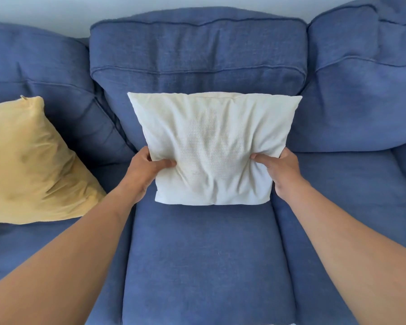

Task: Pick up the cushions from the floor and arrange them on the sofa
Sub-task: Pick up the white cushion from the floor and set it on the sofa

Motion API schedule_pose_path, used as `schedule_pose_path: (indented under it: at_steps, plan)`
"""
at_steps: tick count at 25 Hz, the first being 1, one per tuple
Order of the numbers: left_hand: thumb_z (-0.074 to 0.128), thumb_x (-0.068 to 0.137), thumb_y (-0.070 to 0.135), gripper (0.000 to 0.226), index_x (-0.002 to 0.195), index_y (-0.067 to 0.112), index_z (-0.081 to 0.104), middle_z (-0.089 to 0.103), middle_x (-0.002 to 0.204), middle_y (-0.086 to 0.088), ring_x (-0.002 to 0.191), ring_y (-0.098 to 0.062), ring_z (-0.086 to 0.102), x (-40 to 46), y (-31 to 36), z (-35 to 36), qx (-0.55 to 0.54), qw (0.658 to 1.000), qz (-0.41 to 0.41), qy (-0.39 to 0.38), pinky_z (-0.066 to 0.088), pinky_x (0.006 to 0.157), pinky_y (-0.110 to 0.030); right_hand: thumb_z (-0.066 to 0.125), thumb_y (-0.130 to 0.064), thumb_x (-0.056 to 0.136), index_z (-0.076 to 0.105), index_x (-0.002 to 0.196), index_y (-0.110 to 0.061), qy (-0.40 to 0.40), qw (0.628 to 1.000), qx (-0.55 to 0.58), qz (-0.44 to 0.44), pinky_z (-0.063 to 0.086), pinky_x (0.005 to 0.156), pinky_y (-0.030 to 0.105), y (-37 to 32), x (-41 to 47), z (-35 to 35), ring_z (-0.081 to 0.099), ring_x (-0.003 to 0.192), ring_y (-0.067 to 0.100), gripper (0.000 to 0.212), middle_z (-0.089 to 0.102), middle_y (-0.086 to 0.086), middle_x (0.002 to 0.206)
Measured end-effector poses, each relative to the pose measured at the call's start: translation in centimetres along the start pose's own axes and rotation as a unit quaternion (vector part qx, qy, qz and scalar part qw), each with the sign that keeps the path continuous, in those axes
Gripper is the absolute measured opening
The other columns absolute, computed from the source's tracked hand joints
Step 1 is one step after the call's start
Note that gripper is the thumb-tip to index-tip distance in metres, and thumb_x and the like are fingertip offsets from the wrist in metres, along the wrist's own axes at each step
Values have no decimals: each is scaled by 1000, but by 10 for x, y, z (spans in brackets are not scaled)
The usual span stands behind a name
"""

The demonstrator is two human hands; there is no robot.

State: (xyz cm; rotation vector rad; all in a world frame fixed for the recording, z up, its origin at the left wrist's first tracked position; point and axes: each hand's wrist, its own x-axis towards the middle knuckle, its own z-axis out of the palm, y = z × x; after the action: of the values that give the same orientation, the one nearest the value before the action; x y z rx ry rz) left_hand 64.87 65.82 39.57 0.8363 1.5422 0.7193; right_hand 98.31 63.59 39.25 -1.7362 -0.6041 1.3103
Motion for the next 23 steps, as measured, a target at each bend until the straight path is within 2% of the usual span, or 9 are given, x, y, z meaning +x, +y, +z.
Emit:
schedule_pose_path:
  at_steps: [5, 9, 12, 15, 17, 18, 20, 22, 23]
  plan:
    - [91, 60, 12, 69, 121, 30, 66, 78, 116, 13, 111, -14, 72, 33, -21, 6, 6, 1000, -1, 18, 58, 100, -42, 84, -2, 77, 70, 103, -24, -4, 1000, -12, 0, 56, 64, 15, 18, 32, 13, 74, 90, 4, 36, 77, -9, 100]
    - [91, 64, 12, 68, 125, 25, 63, 74, 121, 8, 113, -18, 70, 43, -24, 14, 6, 999, -1, 52, 57, 101, -46, 83, -1, 78, 69, 117, -14, 3, 1000, -13, 6, 58, 79, 28, 21, 43, 20, 72, 97, 13, 44, 76, -1, 110]
    - [91, 63, 15, 60, 116, 27, 66, 76, 116, 9, 109, -17, 72, 43, -18, 8, 2, 996, 14, 87, 60, 94, -42, 83, 2, 76, 69, 119, -11, 2, 1000, 1, 15, 59, 84, 33, 16, 47, 18, 73, 100, 17, 47, 77, 3, 113]
    - [91, 70, 16, 54, 116, 19, 64, 75, 115, 3, 106, -18, 71, 42, -18, 1, 25, 995, 3, 95, 59, 87, -35, 85, 0, 76, 69, 107, -19, -32, 998, -23, 47, 58, 75, 32, 16, 46, 16, 72, 98, 17, 39, 76, 2, 111]
    - [90, 76, 24, 41, 107, 17, 65, 75, 102, 8, 98, -14, 69, 45, -16, 1, 83, 993, -19, 85, 55, 70, -23, 85, -3, 77, 67, 105, -21, -40, 997, -47, 53, 54, 67, 27, 13, 48, 17, 71, 94, 14, 38, 76, 0, 110]
    - [89, 78, 25, 32, 99, 19, 66, 75, 95, 12, 94, -14, 68, 47, -14, 1, 97, 992, -32, 79, 53, 65, -22, 85, -5, 77, 66, 109, -19, -34, 997, -47, 48, 53, 67, 27, 9, 49, 17, 72, 95, 14, 40, 76, -1, 110]
    - [88, 80, 23, 33, 101, 22, 63, 70, 102, 11, 100, -15, 67, 49, -9, 0, 90, 991, -68, 67, 57, 73, -34, 82, -7, 77, 66, 117, -16, -21, 999, -20, 26, 57, 73, 31, -5, 52, 17, 74, 96, 17, 44, 77, 0, 110]
    - [85, 80, 20, 47, 120, 18, 60, 69, 117, 5, 108, -19, 67, 46, -3, 0, 84, 990, -84, 72, 56, 89, -46, 81, -11, 77, 67, 114, -17, -17, 1000, 24, 4, 60, 75, 33, -23, 53, 17, 76, 94, 16, 40, 79, 0, 109]
    - [81, 81, 18, 50, 127, 15, 60, 70, 122, 0, 110, -21, 67, 45, 3, 0, 60, 992, -71, 88, 56, 93, -47, 81, -15, 78, 68, 110, -18, -12, 999, 46, -5, 61, 74, 33, -33, 53, 17, 77, 91, 14, 35, 79, -1, 106]
